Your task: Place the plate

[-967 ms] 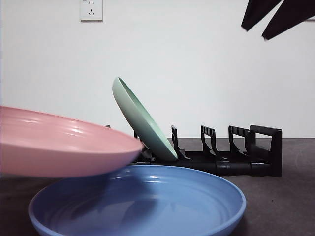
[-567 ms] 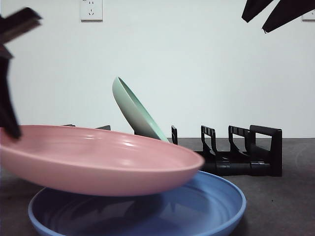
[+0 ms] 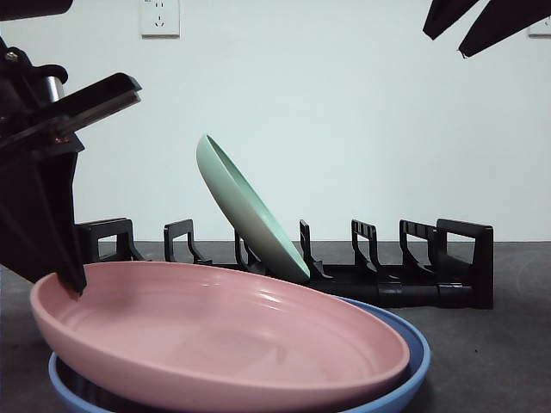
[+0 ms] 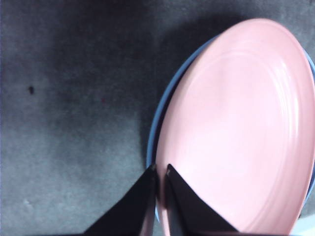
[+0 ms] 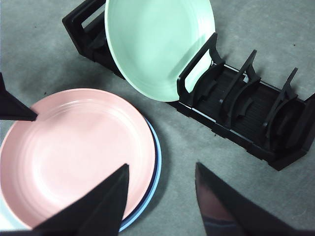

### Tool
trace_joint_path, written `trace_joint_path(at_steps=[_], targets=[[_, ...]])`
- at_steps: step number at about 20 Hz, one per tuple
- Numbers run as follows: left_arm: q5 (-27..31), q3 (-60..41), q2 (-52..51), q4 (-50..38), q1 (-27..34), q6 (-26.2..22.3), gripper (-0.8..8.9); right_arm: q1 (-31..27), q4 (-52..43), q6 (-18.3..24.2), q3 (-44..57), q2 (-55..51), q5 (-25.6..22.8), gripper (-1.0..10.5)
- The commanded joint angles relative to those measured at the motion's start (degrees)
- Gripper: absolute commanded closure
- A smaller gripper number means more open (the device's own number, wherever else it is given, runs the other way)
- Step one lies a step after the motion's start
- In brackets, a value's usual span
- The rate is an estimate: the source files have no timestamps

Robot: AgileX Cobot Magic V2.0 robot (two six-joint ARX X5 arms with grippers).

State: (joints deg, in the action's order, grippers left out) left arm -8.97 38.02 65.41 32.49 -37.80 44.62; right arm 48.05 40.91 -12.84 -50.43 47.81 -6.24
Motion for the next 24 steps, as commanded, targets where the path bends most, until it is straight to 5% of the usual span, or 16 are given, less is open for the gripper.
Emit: trace_joint_path(at_steps=[1,8,14,20,24], targets=[[0.17,0.26,0.52,-0.70,-0.59,0.48,7.46,0.50,-0.55,0.44,-0.59,0.28,-0.26,7.3],[0.17,0.42,0.44,-0.33,-0.42,-0.50,5.58,0.50,-0.44,0.42,-0.59,0.28,-0.24,7.3],[4.13,4.55,-7.43,5.55,5.49,-10.58,5.34,0.20,1.16,-1.79,-0.70,0.90,0.26,7.3],[15.08,15.67,-19.82,21.97,15.28,-28.98,5.36,-3.06,3.23,-0.31,-9.03,10.93,5.16,7.3],[15.93,20.39,-26.03,22.86,19.04,-31.93,5.48,-4.00,6.08,1.40,-22.25,24.39,11.82,7.3]])
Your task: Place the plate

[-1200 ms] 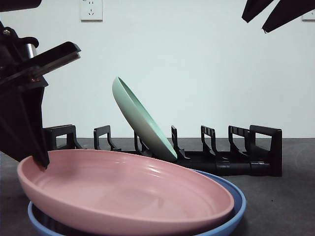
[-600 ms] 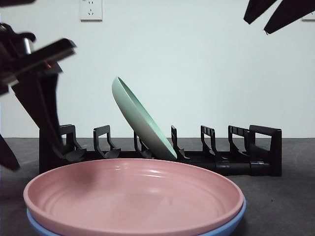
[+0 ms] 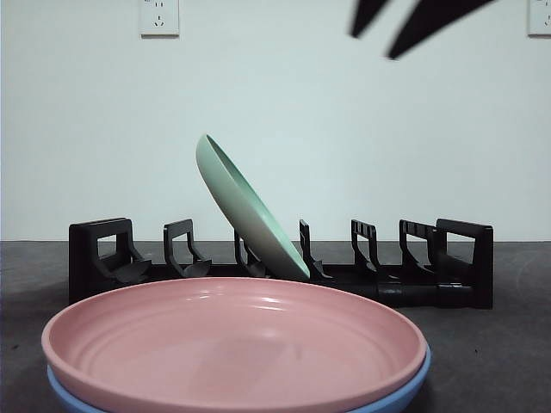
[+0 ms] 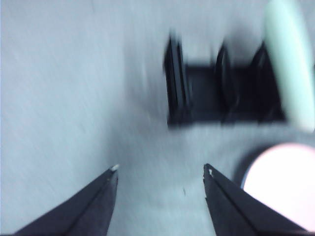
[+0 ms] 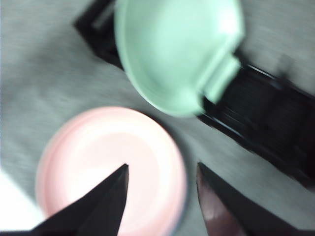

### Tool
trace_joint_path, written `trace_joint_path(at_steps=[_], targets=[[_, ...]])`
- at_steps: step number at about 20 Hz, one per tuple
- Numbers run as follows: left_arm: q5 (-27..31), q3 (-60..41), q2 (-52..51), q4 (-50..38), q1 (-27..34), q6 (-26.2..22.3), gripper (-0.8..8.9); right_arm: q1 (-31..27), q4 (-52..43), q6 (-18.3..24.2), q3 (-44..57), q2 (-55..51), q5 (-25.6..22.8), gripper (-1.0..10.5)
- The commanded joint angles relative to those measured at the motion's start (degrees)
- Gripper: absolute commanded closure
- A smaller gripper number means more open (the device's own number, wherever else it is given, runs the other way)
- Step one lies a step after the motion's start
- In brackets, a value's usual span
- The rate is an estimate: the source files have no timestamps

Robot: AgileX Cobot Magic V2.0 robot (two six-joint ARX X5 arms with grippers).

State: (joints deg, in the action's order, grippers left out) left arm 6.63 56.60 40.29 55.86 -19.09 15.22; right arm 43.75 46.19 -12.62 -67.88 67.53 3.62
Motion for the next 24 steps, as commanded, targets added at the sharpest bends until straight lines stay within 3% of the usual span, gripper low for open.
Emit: trace_joint_path(at_steps=[1,5,10,20,24], targets=[[0.33,2.23,-2.08,-0.81,0.74,-2.54,5.77,0.31,2.19,1.07,-8.52,8.52,3.37,7.3],[0.37,2.27,-4.26,-0.09,1.16,-2.16,6.04,0.37,4.44,1.03,-21.20,22.82,7.63,7.1],[0.37,2.27,-4.28,1.55,1.16,-2.12,5.99,0.42,2.99,0.35,-31.45,35.26,7.98,7.0],[0.37,2.27,-4.28,1.57,1.16,-2.21,5.98,0.22,-4.04,-0.20,-34.23,43.91,7.96,7.0],[0.39,2.27,-4.28,1.60,1.16,-2.34,5.99,0.22,-4.15,-0.17,-34.23,44.06,6.84,8.8]])
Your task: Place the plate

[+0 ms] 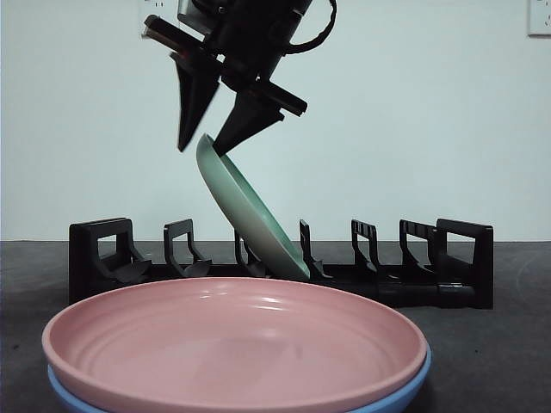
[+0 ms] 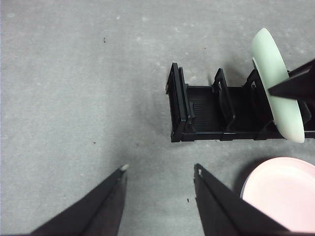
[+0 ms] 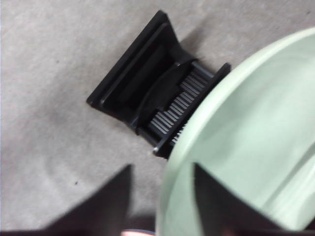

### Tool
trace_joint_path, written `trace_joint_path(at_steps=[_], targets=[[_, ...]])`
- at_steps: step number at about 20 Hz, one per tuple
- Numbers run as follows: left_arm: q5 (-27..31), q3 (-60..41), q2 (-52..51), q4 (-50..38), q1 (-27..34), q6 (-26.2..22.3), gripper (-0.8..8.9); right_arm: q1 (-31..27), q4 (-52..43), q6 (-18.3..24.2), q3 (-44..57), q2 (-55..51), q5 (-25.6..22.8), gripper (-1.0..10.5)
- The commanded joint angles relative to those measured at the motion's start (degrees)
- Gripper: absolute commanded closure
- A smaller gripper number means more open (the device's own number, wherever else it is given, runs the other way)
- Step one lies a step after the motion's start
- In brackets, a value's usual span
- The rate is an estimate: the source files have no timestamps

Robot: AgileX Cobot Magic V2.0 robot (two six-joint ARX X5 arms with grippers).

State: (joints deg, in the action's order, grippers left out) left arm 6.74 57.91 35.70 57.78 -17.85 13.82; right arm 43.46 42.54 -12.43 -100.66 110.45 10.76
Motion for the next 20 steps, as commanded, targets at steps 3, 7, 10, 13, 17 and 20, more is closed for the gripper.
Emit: trace_joint_path(at_steps=[3,7,10,13,17,20], targets=[[0.28,0.96,0.31,-0.31,-0.09,-0.92,5.99,0.50,-0.31,-0.39,-1.44,1.14,-0.31,9.3],[0.28,0.96,0.31,-0.33,-0.09,-0.94,5.99,0.55,0.07,-0.39,-2.36,1.05,-0.13,9.3],[0.28,0.96,0.31,-0.33,-0.09,-0.96,5.99,0.55,3.06,0.37,-7.17,0.83,1.70,9.3],[0.28,0.96,0.31,-0.35,-0.09,-1.03,5.99,0.79,7.98,3.15,-14.73,0.74,2.75,9.3],[0.28,0.96,0.31,-0.35,-0.09,-2.89,5.99,1.81,14.67,9.09,-25.51,0.72,2.75,9.3],[0.31,0.96,0.31,-0.35,-0.09,-2.86,5.99,4.42,17.86,14.32,-28.41,-1.49,2.69,9.3]])
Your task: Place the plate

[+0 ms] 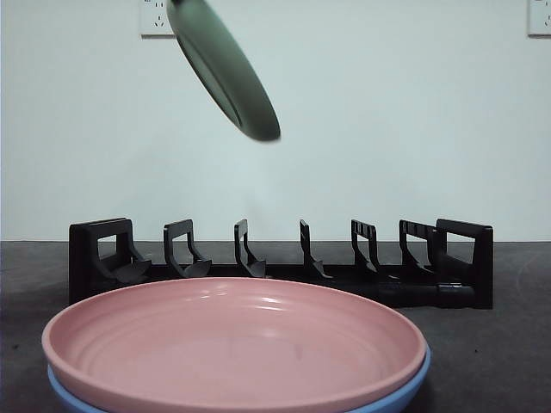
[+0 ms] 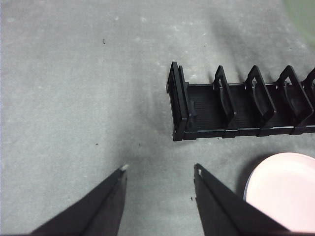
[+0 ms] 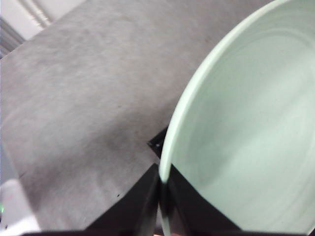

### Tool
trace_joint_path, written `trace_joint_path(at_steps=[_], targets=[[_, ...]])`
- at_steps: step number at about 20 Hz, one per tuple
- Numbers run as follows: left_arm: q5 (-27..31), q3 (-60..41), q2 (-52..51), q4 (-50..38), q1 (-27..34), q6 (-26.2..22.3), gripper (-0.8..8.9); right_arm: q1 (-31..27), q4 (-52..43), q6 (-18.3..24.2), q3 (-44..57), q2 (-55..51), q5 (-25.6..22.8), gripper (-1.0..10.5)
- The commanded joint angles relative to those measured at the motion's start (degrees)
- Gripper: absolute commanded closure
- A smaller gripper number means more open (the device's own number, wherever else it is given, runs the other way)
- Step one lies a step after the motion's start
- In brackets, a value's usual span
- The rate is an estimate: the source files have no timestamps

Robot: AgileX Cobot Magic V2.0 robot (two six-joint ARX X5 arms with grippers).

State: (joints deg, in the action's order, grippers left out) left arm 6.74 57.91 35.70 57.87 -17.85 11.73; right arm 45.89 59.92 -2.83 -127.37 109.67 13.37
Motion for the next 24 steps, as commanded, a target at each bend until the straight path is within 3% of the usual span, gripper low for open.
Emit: trace_joint_path(at_steps=[1,3,6,11,15,18,24], targets=[[0.31,0.96,0.31,-0.44,-0.09,-0.76,5.99,3.28,0.90,5.01,-1.53,-1.68,0.02,9.3],[0.31,0.96,0.31,-0.42,-0.09,-0.74,5.99,5.62,-0.17,5.03,0.98,-4.57,-1.03,9.3],[0.31,0.96,0.31,-0.42,-0.09,-0.70,5.99,9.86,-11.37,5.03,14.12,-13.44,-5.05,9.3],[0.31,0.96,0.31,-0.42,-0.09,-0.50,5.99,15.89,-30.67,5.73,42.51,-30.25,-15.85,9.3],[0.31,0.96,0.31,-0.37,-0.09,-0.11,5.99,22.51,-41.62,6.82,60.26,-40.06,-27.96,9.3],[0.31,0.96,0.31,-0.37,-0.09,-0.11,5.99,26.88,-40.11,7.74,67.19,-43.21,-31.36,9.3],[0.31,0.96,0.31,0.55,-0.11,-0.09,5.99,33.79,-19.41,8.31,68.26,-43.04,-28.92,9.3]])
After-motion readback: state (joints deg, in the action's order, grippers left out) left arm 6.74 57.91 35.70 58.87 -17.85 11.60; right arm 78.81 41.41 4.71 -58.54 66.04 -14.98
